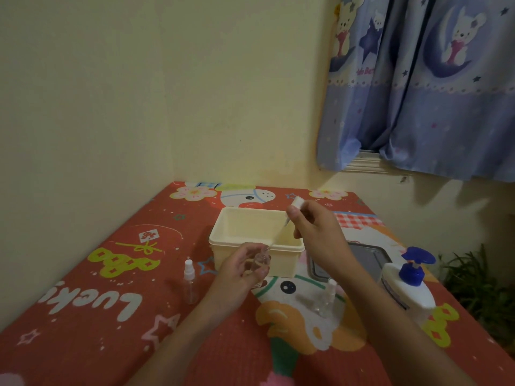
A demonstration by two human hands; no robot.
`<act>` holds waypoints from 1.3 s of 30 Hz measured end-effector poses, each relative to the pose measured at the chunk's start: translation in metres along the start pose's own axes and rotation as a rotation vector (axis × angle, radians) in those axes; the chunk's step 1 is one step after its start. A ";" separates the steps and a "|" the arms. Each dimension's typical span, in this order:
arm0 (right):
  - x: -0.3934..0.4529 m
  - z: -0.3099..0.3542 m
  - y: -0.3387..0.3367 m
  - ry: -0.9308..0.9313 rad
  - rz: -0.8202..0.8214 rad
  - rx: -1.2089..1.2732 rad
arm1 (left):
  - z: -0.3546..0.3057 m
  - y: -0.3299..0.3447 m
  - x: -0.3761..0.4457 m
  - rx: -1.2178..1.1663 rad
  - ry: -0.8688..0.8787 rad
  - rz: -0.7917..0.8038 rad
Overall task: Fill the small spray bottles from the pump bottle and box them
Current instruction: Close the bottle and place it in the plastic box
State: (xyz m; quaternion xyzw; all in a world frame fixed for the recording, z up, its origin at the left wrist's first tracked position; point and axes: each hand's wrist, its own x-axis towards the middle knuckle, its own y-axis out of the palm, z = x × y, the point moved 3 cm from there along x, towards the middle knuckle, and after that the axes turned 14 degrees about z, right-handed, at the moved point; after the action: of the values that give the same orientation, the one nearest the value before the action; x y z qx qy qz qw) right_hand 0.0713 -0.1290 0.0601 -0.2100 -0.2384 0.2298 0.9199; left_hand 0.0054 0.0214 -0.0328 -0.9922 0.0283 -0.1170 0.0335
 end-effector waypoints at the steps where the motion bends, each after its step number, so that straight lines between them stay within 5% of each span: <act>1: 0.000 0.001 0.001 0.001 0.011 -0.003 | 0.000 0.001 0.000 0.003 0.003 0.001; 15: -0.004 -0.005 0.017 0.045 0.361 -0.002 | -0.008 0.004 0.006 -0.002 0.043 0.006; 23: -0.005 -0.004 0.015 0.037 0.385 -0.208 | -0.003 0.008 0.006 0.030 0.033 0.008; 33: -0.008 -0.009 0.009 0.064 0.430 -0.059 | -0.002 0.011 0.003 -0.023 0.026 0.057; 39: -0.006 -0.008 0.009 0.103 0.427 -0.319 | -0.001 0.017 0.004 0.034 0.025 0.047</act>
State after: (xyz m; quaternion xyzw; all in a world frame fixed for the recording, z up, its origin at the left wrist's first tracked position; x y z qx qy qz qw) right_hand 0.0681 -0.1276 0.0470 -0.4091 -0.1750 0.3672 0.8168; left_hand 0.0078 0.0039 -0.0319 -0.9889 0.0500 -0.1292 0.0529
